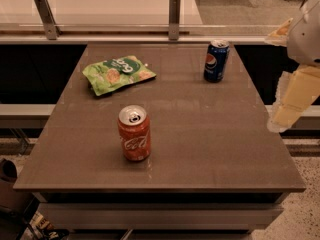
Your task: Pick green rice chip bag
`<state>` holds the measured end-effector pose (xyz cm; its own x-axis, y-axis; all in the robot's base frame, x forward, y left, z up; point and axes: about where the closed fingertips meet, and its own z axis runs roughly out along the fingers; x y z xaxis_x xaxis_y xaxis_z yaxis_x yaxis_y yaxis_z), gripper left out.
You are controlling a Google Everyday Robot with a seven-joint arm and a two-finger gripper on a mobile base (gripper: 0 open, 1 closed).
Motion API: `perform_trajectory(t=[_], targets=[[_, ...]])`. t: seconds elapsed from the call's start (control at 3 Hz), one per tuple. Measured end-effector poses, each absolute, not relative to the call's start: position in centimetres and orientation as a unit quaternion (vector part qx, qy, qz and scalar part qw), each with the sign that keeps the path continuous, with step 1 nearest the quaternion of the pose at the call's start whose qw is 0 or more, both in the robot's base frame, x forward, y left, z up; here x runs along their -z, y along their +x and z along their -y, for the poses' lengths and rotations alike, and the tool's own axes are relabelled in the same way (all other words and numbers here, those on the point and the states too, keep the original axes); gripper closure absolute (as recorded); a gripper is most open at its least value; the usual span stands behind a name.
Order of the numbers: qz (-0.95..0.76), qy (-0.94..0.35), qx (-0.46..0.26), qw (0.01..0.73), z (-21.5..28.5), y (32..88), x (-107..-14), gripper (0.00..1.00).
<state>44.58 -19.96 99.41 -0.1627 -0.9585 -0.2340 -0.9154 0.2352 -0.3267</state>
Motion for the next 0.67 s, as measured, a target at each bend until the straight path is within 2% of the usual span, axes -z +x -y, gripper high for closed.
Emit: perform_trajectory(t=[0.67], targets=[[-0.639, -0.714, 0.067, 0.278, 10.9, 48.8, -98.8, 0.0]])
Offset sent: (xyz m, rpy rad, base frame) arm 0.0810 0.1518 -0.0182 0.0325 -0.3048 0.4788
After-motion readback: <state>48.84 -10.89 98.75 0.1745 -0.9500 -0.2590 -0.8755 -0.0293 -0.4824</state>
